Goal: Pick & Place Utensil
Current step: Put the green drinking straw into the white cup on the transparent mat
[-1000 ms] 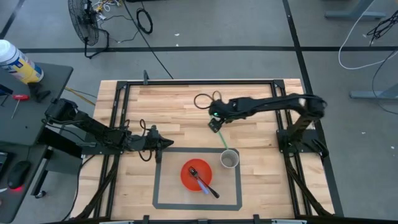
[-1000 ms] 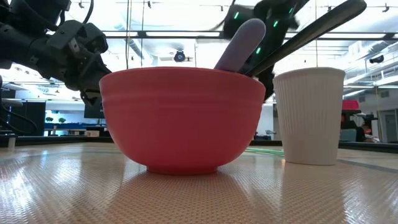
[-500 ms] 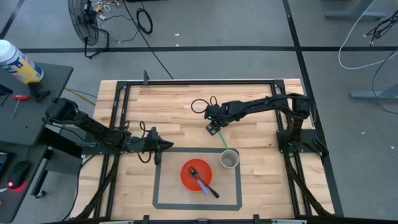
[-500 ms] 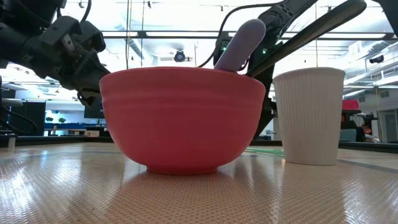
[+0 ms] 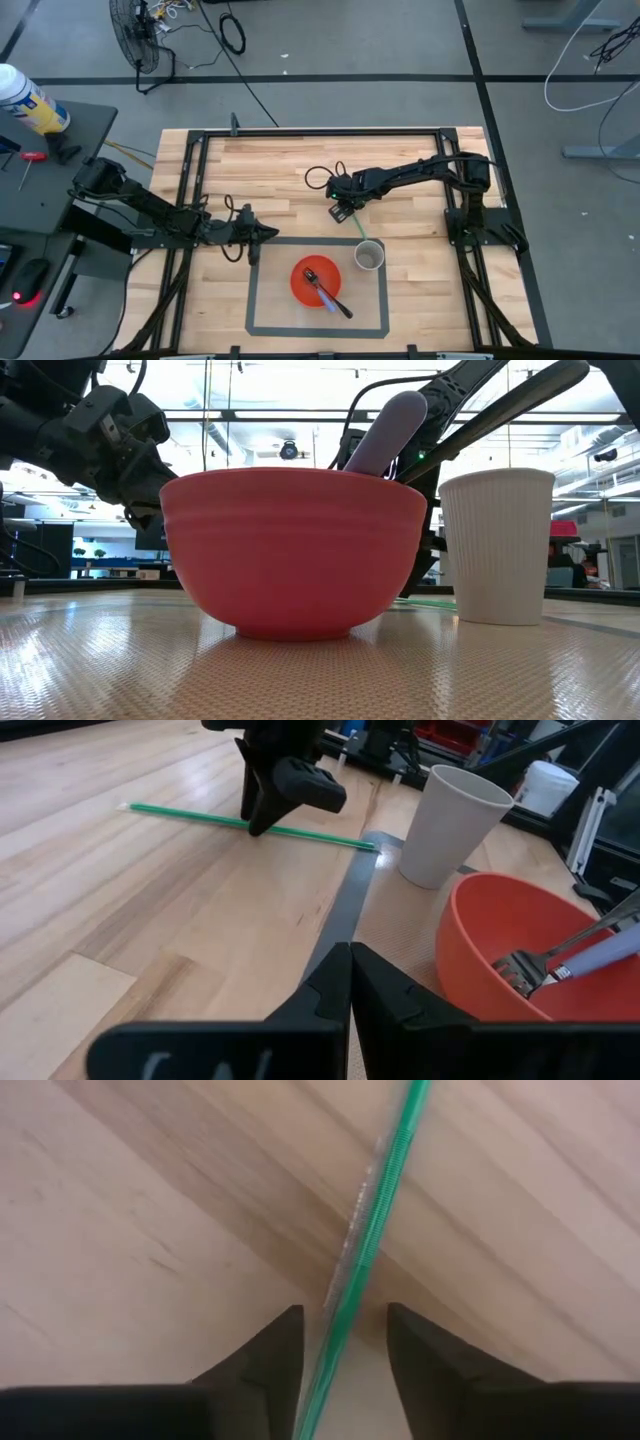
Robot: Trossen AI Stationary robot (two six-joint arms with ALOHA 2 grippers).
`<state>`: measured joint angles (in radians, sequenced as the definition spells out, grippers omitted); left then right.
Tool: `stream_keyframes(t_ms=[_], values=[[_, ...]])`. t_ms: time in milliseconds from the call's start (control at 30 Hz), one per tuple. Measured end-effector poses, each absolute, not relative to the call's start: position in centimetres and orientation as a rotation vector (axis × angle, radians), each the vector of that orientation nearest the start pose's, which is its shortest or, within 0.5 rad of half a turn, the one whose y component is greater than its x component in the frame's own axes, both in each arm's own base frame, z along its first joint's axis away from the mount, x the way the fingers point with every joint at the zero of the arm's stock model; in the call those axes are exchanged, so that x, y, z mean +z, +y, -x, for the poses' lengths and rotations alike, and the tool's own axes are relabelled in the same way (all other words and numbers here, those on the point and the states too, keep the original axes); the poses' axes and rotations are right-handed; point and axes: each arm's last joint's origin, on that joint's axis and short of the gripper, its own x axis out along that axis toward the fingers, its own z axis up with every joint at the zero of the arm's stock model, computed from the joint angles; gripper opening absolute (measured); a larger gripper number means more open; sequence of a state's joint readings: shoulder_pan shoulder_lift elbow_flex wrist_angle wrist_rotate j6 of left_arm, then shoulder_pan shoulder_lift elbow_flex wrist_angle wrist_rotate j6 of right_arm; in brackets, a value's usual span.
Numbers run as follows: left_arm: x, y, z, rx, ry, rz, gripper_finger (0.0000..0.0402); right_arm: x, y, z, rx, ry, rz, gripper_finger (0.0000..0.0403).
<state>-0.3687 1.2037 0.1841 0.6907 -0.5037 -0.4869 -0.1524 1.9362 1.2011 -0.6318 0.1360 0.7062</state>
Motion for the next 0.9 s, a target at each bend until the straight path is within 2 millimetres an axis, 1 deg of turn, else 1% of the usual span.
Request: stream_keyframes(t_ms=[300,433,600,700,800,900], values=[[14.3,-5.5,-18.5,0.251,0.242,0.335,0.0014,13.6,-5.8,-35.1,-0.759,1.212,-0.626,0.0077],[14.3,-5.3,-18.4,0.315,0.219,0.326,0.0014,13.5,-5.6,-35.1,-0.78,1.202,-0.644,0.0053],[14.6,-5.2,-18.5,0.364,0.18,0.331,0.0014,13.5,-5.0,-35.4,-0.811,1.159,-0.66,0.0038],[14.8,-5.2,-18.5,0.367,0.162,0.338,0.0014,13.7,-4.8,-36.0,-0.801,1.093,-0.653,0.0036],[14.8,-5.2,-18.5,0.368,0.159,0.339,0.0014,14.6,-4.8,-36.2,-0.775,1.038,-0.657,0.0036],[14.7,-5.2,-18.5,0.352,0.167,0.339,0.0014,16.6,-4.7,-36.1,-0.745,0.966,-0.645,0.0036]])
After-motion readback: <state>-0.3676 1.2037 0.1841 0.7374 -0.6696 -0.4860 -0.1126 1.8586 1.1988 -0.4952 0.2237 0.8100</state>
